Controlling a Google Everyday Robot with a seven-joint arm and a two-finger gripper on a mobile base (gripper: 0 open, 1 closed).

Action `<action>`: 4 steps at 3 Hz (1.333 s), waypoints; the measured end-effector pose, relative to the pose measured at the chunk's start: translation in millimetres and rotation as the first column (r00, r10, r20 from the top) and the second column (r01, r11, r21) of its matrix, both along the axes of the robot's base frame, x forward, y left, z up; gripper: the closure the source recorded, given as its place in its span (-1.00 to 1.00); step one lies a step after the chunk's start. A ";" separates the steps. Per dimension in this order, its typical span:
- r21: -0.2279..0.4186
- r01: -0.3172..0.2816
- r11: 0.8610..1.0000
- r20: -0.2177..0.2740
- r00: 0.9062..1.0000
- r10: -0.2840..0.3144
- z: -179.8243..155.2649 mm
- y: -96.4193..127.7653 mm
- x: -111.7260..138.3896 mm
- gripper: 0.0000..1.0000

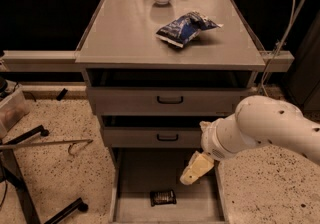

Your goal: Pick rxbar chocolate from bottom drawer and place on counter

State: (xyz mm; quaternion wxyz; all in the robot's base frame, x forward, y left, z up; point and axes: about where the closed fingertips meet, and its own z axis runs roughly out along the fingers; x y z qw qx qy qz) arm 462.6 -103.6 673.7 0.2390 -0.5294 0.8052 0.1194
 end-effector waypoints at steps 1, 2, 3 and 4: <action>0.000 0.000 1.000 0.000 1.000 0.000 0.0 0.0 0.0 -1.00; 0.035 0.016 0.999 0.018 1.000 -0.017 -29.5 0.5 3.4 -1.00; 0.082 0.035 0.996 -0.006 0.999 -0.034 -123.9 0.5 -3.7 -1.00; 0.163 0.079 0.983 0.074 0.993 -0.092 -180.7 -3.7 18.3 -1.00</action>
Offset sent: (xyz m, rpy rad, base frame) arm 0.0169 -0.0012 -0.1378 0.1652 -0.0880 -0.0812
